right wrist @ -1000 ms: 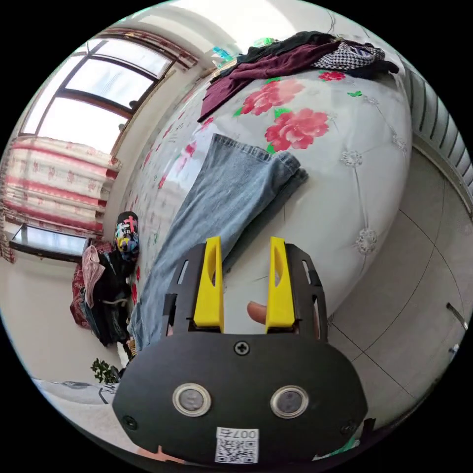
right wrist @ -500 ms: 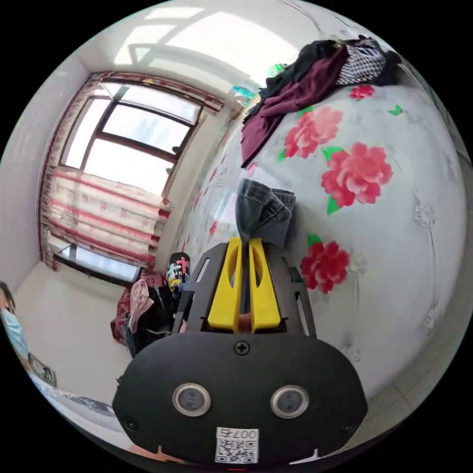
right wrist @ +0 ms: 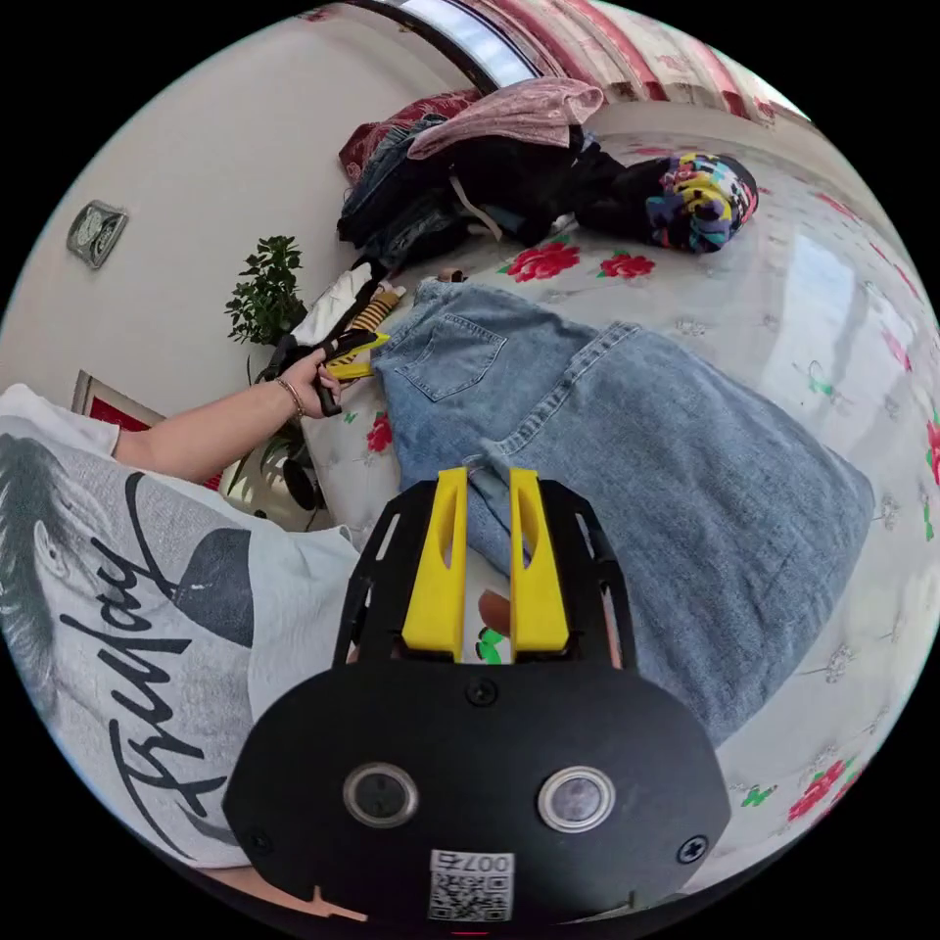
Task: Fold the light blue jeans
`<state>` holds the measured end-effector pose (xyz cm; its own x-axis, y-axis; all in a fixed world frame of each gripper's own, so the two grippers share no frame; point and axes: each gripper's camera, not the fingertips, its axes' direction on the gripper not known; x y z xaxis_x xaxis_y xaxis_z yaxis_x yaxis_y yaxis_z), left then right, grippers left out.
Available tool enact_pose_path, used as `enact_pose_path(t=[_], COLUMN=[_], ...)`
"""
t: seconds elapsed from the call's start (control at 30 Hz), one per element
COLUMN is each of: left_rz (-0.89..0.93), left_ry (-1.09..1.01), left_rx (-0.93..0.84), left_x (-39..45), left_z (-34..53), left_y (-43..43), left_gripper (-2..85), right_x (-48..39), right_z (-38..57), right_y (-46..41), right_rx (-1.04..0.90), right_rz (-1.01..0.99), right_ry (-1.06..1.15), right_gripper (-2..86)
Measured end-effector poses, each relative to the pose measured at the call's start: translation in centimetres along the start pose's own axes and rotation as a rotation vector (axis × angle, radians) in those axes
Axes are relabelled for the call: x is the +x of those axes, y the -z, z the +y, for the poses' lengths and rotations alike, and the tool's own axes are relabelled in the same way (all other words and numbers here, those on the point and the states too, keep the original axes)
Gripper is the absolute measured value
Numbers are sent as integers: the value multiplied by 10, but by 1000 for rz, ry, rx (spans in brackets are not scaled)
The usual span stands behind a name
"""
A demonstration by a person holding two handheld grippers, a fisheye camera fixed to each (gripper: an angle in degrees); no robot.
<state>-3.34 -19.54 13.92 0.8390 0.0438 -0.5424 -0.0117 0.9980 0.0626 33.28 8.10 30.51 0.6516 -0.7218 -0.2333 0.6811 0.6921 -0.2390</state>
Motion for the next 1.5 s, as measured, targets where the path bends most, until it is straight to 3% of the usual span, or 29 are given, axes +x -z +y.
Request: enact_pose_path(t=[0.07,0.2,0.3,0.4,0.6,0.67,0.77,0.9,1.0,1.23,1.37,1.5], left_rz=[11,34,147,277,504,591,610,507,382,126,140,157], left_ry=[2,39,-33,-274,-898,-1109,-1263,-1211,-1178,-824,-700,-679], left_rx=[-10,-26,9,-4,-258,-445,-732,-867,-825,-701,-803,-850], left_x=[-5,-18,-6,57,234,283,308,284,250,151,128,128], left_z=[0,3,13,32,141,214,311,358,345,260,266,275], left_y=[-4,-9,-2,6,-11,-44,-108,-160,-167,-186,-229,-263], left_gripper=[111,60,48,49,51,53,65,84,90,128,150,127], right_x=[-9,-15,3,23,43,55,77,106,135,231,273,279], right_z=[2,12,25,45,88,105,131,164,188,201,183,158], right_y=[-12,-2,18,46,107,127,142,151,158,155,137,133], right_rx=[-4,-24,2,100,312,353,405,442,483,502,501,396], right_rz=[-55,27,31,9,162,190,211,200,125,-83,-293,-193], right_ry=[-24,-12,-113,-234,-375,-422,-522,-658,-728,-865,-879,-878], right_gripper=[30,29,21,10,2,3,9,33,57,102,102,82])
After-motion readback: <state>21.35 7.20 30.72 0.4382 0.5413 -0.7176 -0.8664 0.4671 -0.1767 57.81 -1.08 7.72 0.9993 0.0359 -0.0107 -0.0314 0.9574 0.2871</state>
